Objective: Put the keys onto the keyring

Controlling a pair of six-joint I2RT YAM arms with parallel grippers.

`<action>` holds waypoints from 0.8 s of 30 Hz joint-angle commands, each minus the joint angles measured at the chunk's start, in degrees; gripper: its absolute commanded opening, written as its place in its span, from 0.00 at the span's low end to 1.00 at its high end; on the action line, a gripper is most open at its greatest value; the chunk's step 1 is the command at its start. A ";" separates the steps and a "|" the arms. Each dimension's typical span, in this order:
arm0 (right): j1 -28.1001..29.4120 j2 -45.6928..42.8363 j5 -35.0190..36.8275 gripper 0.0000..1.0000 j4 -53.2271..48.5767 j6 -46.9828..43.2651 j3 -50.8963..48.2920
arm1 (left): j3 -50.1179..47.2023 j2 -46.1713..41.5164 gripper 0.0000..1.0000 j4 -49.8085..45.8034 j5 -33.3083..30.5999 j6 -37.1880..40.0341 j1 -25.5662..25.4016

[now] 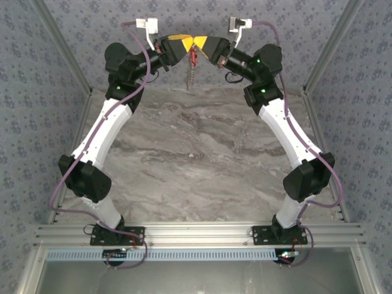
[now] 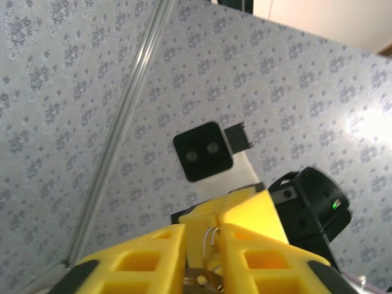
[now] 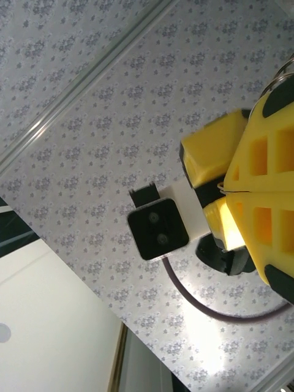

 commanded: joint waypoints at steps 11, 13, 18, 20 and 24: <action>-6.70 -1.46 -11.16 0.00 -10.56 -9.95 2.48 | 3.93 -1.75 0.45 -10.21 3.98 7.85 2.11; -7.11 -1.29 -12.89 0.00 -15.89 -14.27 4.21 | 6.08 -1.38 0.45 -12.19 5.15 9.06 2.11; -7.35 -0.68 -16.29 0.00 -29.98 -25.59 9.64 | 9.32 -0.01 0.45 -17.32 8.38 11.16 2.11; -7.36 -0.57 -16.85 0.00 -33.40 -28.26 11.24 | 10.74 0.69 0.45 -19.20 9.62 11.83 2.11; -7.20 -0.67 -17.36 0.00 -34.50 -29.18 12.39 | 12.77 1.76 0.45 -21.64 11.48 12.33 2.11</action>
